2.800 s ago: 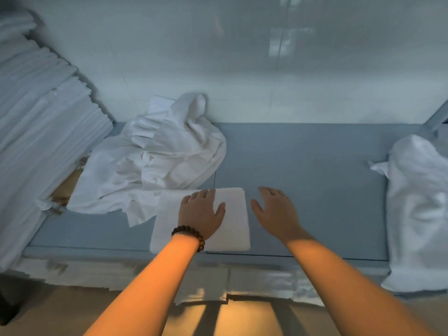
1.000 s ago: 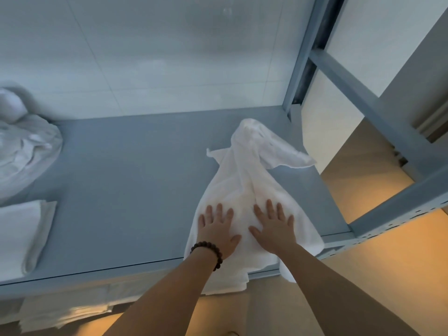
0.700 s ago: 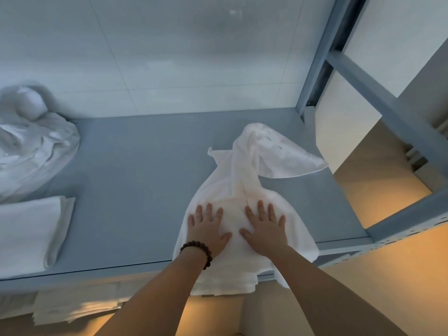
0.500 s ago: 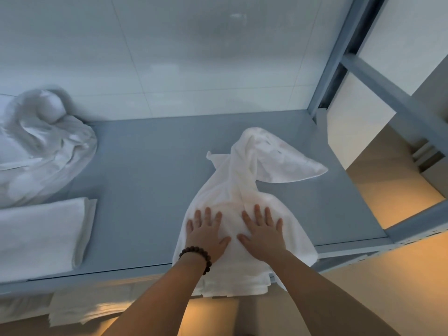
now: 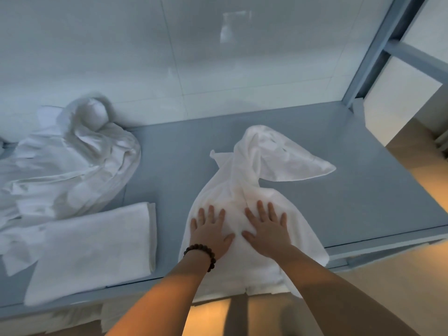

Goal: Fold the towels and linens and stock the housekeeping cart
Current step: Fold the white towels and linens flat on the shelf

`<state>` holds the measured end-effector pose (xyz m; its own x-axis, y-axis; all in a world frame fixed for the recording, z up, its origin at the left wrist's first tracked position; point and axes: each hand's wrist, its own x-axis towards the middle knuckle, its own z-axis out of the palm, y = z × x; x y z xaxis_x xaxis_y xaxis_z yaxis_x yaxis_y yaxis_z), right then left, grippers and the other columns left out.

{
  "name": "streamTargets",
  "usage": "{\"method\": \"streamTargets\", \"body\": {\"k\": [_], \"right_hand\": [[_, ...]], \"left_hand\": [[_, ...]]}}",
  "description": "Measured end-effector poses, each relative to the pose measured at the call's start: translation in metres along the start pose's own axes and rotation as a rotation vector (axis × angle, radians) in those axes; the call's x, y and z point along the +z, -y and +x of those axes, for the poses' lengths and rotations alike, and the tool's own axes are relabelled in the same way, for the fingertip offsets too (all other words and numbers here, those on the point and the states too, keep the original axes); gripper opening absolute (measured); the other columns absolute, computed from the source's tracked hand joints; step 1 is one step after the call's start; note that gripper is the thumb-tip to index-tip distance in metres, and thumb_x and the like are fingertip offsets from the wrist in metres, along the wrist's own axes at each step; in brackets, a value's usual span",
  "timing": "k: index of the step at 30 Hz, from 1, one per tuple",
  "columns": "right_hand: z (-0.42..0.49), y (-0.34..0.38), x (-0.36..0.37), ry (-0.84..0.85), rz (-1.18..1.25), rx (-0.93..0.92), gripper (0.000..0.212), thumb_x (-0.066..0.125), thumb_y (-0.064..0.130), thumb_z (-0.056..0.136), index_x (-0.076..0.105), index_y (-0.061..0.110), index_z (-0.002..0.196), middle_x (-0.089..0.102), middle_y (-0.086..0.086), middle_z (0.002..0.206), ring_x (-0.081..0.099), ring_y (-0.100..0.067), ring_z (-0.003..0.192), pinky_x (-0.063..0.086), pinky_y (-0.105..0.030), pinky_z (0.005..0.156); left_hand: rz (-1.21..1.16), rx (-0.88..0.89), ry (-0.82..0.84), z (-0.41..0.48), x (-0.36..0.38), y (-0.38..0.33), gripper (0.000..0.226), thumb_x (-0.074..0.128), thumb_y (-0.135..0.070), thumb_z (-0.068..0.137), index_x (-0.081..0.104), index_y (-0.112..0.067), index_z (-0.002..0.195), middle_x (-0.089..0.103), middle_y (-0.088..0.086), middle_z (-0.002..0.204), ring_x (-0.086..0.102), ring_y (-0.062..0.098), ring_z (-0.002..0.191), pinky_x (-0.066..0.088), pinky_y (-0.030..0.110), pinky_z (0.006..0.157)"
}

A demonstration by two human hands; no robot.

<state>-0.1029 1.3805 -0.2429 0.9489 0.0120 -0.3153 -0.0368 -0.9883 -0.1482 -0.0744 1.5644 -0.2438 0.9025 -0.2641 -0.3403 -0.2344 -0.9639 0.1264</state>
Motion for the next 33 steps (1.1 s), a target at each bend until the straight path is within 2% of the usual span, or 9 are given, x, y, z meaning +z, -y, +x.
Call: {"method": "streamTargets", "body": {"k": [7, 14, 20, 25, 28, 31, 33], "right_hand": [[0.039, 0.025, -0.010, 0.038, -0.032, -0.029, 0.070, 0.024, 0.064, 0.094, -0.008, 0.038, 0.150, -0.021, -0.001, 0.159, -0.019, -0.030, 0.145, -0.006, -0.061, 0.113], [0.079, 0.012, -0.040, 0.084, -0.002, -0.104, 0.073, 0.042, 0.056, 0.094, 0.000, 0.039, 0.151, -0.015, -0.005, 0.160, -0.014, -0.028, 0.147, 0.000, -0.057, 0.115], [0.022, -0.007, -0.038, -0.014, -0.013, -0.182, 0.069, 0.044, 0.050, 0.095, 0.002, 0.042, 0.150, -0.017, -0.004, 0.160, -0.019, -0.026, 0.146, -0.004, -0.050, 0.117], [-0.027, -0.022, -0.030, 0.008, 0.024, -0.145, 0.066, 0.043, 0.048, 0.096, 0.006, 0.044, 0.150, -0.018, -0.003, 0.160, -0.019, -0.027, 0.146, -0.004, -0.049, 0.118], [-0.041, -0.025, -0.020, 0.031, 0.027, -0.110, 0.062, 0.041, 0.048, 0.097, 0.008, 0.045, 0.149, -0.014, -0.003, 0.160, -0.014, -0.026, 0.147, -0.001, -0.051, 0.118], [-0.043, -0.025, -0.011, 0.065, 0.041, -0.084, 0.059, 0.038, 0.048, 0.097, 0.011, 0.044, 0.149, -0.007, -0.003, 0.161, -0.007, -0.027, 0.148, 0.003, -0.052, 0.118], [-0.039, -0.025, -0.006, 0.060, 0.032, -0.089, 0.056, 0.037, 0.044, 0.098, 0.013, 0.043, 0.149, -0.006, -0.004, 0.161, -0.007, -0.029, 0.147, 0.003, -0.054, 0.117]], "left_hand": [[-0.007, -0.052, 0.009, 0.025, -0.011, 0.033, 0.076, 0.032, -0.061, 0.094, -0.001, -0.028, 0.154, -0.011, 0.007, 0.162, -0.008, 0.036, 0.147, 0.003, 0.054, 0.117], [0.031, -0.099, -0.020, 0.072, -0.027, 0.044, 0.076, 0.031, -0.064, 0.093, -0.001, -0.030, 0.153, -0.009, 0.004, 0.162, -0.007, 0.036, 0.147, 0.007, 0.055, 0.116], [0.000, -0.116, -0.092, 0.055, -0.028, 0.037, 0.071, 0.032, -0.055, 0.097, 0.000, -0.025, 0.154, -0.006, 0.010, 0.162, -0.005, 0.033, 0.148, 0.004, 0.052, 0.118], [-0.068, -0.086, -0.183, -0.004, -0.019, -0.007, 0.066, 0.027, -0.054, 0.098, 0.005, -0.027, 0.154, 0.001, 0.008, 0.162, -0.001, 0.029, 0.148, 0.003, 0.045, 0.119], [-0.043, -0.065, -0.123, -0.041, 0.000, -0.037, 0.063, 0.024, -0.057, 0.097, 0.011, -0.030, 0.153, 0.002, 0.005, 0.162, 0.001, 0.029, 0.148, 0.009, 0.049, 0.118], [-0.039, -0.084, -0.014, -0.049, 0.013, -0.052, 0.066, 0.024, -0.059, 0.096, 0.004, -0.031, 0.153, -0.004, 0.006, 0.162, -0.004, 0.033, 0.148, 0.009, 0.055, 0.117], [-0.046, -0.097, -0.004, -0.043, 0.016, -0.054, 0.069, 0.024, -0.060, 0.096, 0.001, -0.030, 0.154, -0.009, 0.007, 0.162, -0.008, 0.035, 0.147, 0.007, 0.058, 0.117]]}}
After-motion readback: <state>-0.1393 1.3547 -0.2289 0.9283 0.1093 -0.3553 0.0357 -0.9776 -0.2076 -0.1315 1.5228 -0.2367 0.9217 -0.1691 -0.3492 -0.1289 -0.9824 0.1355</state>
